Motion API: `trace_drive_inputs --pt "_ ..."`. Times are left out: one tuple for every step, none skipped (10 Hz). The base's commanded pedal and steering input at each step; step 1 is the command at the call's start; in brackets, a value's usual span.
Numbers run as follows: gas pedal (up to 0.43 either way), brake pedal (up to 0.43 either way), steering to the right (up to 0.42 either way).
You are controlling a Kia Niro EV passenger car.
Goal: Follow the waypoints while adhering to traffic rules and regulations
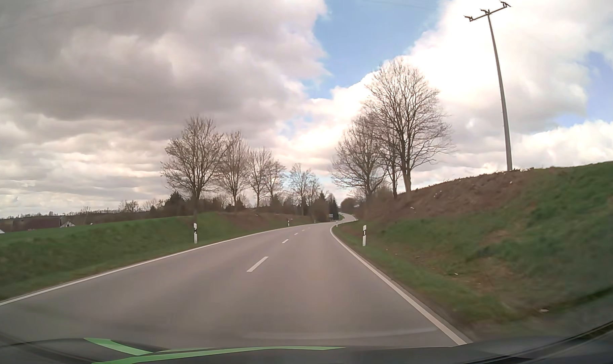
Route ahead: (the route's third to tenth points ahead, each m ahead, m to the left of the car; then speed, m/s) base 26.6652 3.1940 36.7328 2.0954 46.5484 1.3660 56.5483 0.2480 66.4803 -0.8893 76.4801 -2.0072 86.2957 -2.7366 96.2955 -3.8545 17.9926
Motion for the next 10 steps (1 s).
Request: trace_drive_inputs --pt "0.15 0.0 0.004" --pt "0.15 0.0 0.005" --pt "0.15 0.0 0.005" --pt "0.15 0.0 0.006" --pt "0.15 0.0 0.006" --pt "0.15 0.0 0.005" --pt "0.138 0.0 0.006" --pt "0.138 0.0 0.006" --pt "0.138 0.0 0.006" --pt "0.138 0.0 0.007"
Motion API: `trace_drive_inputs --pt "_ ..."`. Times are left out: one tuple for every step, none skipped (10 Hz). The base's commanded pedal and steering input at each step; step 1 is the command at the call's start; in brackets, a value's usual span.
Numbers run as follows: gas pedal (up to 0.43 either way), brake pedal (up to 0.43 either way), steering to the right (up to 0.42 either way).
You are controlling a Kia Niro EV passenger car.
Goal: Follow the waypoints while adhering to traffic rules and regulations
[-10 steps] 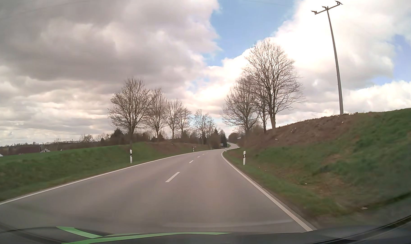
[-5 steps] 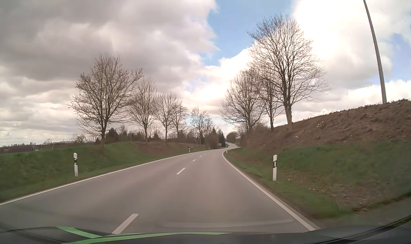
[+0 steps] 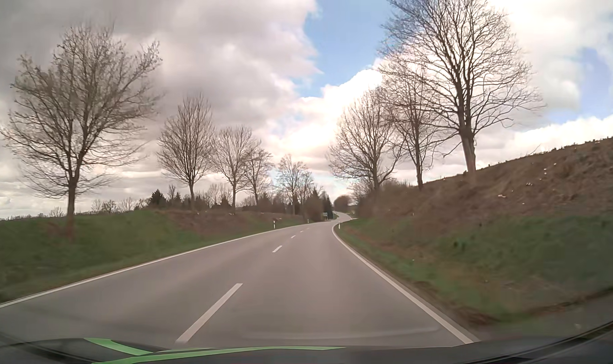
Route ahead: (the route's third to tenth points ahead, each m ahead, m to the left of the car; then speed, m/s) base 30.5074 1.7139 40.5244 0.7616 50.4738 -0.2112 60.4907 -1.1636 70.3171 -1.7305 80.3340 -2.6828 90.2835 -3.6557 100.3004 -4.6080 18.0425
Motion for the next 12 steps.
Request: trace_drive_inputs --pt "0.138 0.0 0.007" --pt "0.138 0.0 0.007" --pt "0.138 0.0 0.007" --pt "0.138 0.0 0.007" --pt "0.138 0.0 0.007" --pt "0.138 0.0 0.008" --pt "0.138 0.0 0.008" --pt "0.138 0.0 0.008" --pt "0.138 0.0 0.008" --pt "0.138 0.0 0.008" --pt "0.138 0.0 0.008" --pt "0.138 0.0 0.008"
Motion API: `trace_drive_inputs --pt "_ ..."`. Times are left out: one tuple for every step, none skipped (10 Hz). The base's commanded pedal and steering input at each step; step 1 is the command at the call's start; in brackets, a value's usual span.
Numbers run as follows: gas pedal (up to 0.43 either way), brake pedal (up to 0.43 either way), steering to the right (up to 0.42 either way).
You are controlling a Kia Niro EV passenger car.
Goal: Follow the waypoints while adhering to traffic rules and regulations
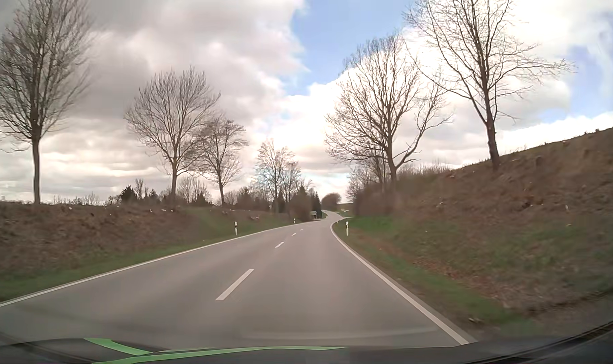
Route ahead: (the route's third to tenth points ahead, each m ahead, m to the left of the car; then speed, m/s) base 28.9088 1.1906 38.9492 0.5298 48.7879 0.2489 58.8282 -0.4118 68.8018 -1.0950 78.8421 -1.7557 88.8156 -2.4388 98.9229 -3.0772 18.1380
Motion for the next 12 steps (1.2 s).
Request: trace_drive_inputs --pt "0.138 0.0 0.008" --pt "0.138 0.0 0.008" --pt "0.138 0.0 0.008" --pt "0.138 0.0 0.008" --pt "0.138 0.0 0.007" --pt "0.138 0.0 0.007" --pt "0.138 0.0 0.007" --pt "0.138 0.0 0.007" --pt "0.138 0.0 0.007" --pt "0.138 0.0 0.006" --pt "0.138 0.0 0.006" --pt "0.138 0.0 0.005"
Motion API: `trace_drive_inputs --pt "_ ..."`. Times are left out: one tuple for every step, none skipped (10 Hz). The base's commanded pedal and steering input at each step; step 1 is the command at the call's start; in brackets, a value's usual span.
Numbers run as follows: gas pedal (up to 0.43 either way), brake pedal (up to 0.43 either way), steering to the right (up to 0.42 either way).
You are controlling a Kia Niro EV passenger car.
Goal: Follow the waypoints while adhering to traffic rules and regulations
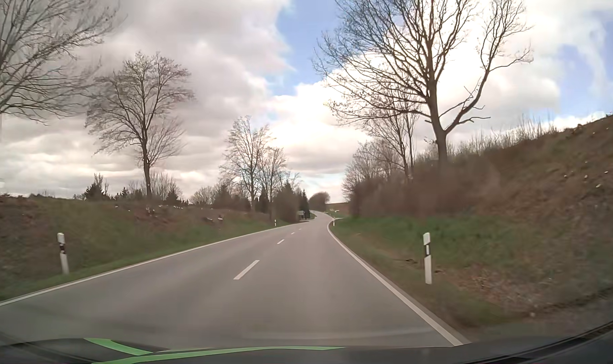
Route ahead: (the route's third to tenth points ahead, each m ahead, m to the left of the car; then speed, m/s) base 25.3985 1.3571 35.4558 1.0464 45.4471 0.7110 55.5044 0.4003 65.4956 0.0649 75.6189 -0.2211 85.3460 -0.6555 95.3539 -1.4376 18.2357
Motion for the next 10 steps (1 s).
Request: trace_drive_inputs --pt "0.138 0.0 0.005" --pt "0.138 0.0 0.005" --pt "0.138 0.0 0.005" --pt "0.138 0.0 0.006" --pt "0.138 0.0 0.005" --pt "0.138 0.0 0.005" --pt "0.138 0.0 0.005" --pt "0.138 0.0 0.005" --pt "0.138 0.0 0.006" --pt "0.138 0.0 0.005"
